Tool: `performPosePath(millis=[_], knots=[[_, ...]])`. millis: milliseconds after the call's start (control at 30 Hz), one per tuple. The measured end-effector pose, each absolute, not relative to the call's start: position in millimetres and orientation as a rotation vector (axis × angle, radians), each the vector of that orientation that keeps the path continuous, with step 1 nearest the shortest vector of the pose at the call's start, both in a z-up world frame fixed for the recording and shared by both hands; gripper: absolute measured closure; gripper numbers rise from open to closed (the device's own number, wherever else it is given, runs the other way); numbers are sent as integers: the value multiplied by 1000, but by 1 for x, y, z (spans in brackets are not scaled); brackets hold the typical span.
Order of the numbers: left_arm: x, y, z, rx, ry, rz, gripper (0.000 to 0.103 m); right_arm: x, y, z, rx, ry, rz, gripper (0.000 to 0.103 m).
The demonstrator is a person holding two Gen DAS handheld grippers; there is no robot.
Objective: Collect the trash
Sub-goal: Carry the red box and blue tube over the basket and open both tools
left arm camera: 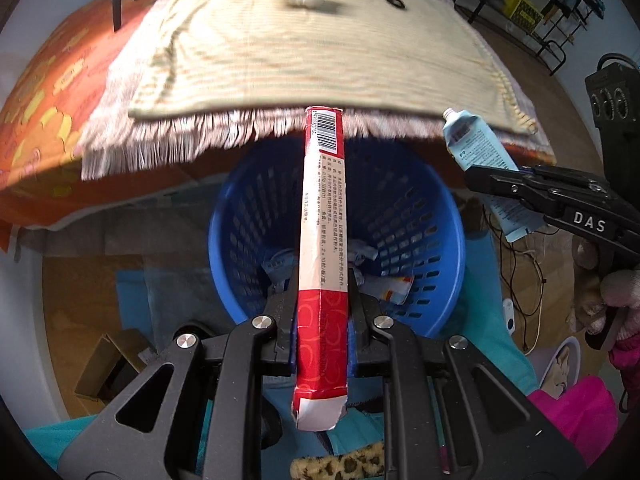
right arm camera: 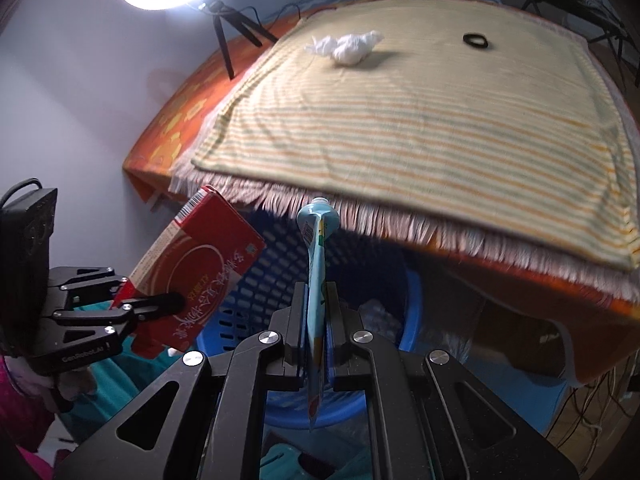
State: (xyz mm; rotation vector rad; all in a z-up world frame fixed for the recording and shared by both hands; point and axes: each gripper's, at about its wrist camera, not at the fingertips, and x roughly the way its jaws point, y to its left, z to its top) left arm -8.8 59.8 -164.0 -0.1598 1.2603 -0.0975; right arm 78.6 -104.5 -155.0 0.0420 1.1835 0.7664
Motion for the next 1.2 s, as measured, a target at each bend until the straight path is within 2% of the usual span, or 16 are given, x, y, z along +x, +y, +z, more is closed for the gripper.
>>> performPosePath(millis=[667,733,767,800,867,1033,1067,1100,1167,1200], knots=[[-6,60,-182,-176,1318,-68,84,77,-94,-174,45,1260,751,97],[-5,60,-182,-178,1322,-68,83,77,-94,-175,44,1267,746,92],[-5,59,-183,-178,1323,-69,84,77,-94,-176,46,1271,743,83],[-5,59,-183,-178,1322,-70,83,78,-94,-176,50,1274,739,69],[-5,58,-183,-178,1320,-71,83,78,-96,-175,61,1270,735,55],[-4,60,-182,-182,1320,-66,82,80,-97,-173,57,1265,720,54],[-3,60,-181,-182,1317,-64,73,80,-97,-173,56,1266,718,54],[-3,61,-180,-183,1308,-61,58,81,-98,-172,55,1265,716,54],[-3,61,-176,-181,1288,-58,47,82,-99,-171,53,1264,711,54],[-3,61,-174,-177,1278,-56,47,82,-99,-171,52,1263,707,53]])
